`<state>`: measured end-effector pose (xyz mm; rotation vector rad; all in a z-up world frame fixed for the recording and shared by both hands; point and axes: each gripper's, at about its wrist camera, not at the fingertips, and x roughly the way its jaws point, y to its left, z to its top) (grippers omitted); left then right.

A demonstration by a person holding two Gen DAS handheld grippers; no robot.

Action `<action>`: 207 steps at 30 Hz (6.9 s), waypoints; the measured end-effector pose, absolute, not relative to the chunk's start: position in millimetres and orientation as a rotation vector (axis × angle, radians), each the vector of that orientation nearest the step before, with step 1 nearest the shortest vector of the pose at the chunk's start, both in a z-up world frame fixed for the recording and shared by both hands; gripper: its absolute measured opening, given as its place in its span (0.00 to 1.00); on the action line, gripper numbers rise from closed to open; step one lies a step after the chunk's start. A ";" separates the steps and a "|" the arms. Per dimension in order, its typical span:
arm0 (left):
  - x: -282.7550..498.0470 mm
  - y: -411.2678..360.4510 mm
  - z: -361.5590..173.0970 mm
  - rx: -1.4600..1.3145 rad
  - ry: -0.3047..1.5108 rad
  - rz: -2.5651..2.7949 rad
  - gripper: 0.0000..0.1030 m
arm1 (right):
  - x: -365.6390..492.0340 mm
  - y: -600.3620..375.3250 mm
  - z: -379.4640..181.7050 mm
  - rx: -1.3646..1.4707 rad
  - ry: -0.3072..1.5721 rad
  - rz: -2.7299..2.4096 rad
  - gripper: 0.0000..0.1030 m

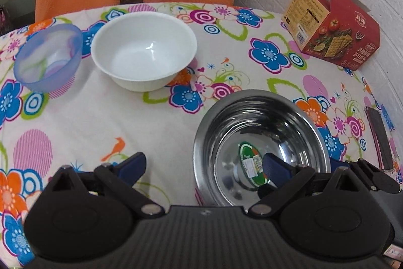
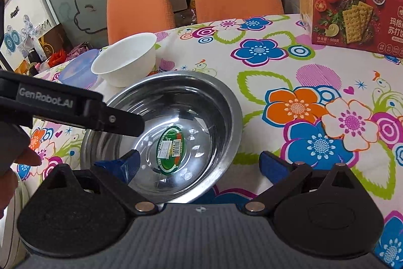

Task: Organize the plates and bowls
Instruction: 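Move the left tool to the steel bowl beside the cracker box, then close the left tool on the steel bowl rim, then lower the steel bowl onto the plate stack and open the left tool, then move the left tool to the white ceramic bowl, then close the left tool on the white bowl rim, then lift the white bowl with the left tool and carry it to the steel bowl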

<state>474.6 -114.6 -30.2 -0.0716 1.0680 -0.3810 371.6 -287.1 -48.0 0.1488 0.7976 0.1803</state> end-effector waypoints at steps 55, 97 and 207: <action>372.1 -97.3 -15.1 0.102 1.039 -0.478 0.27 | 268.9 -204.6 -30.4 0.051 0.756 0.227 0.87; 339.4 -53.9 7.3 0.051 0.884 -0.402 0.75 | 253.5 -248.7 8.2 0.106 0.674 0.191 0.86; 519.8 37.9 -40.1 -0.965 1.060 0.027 0.76 | 564.3 -197.4 -31.8 -0.245 0.893 0.287 0.86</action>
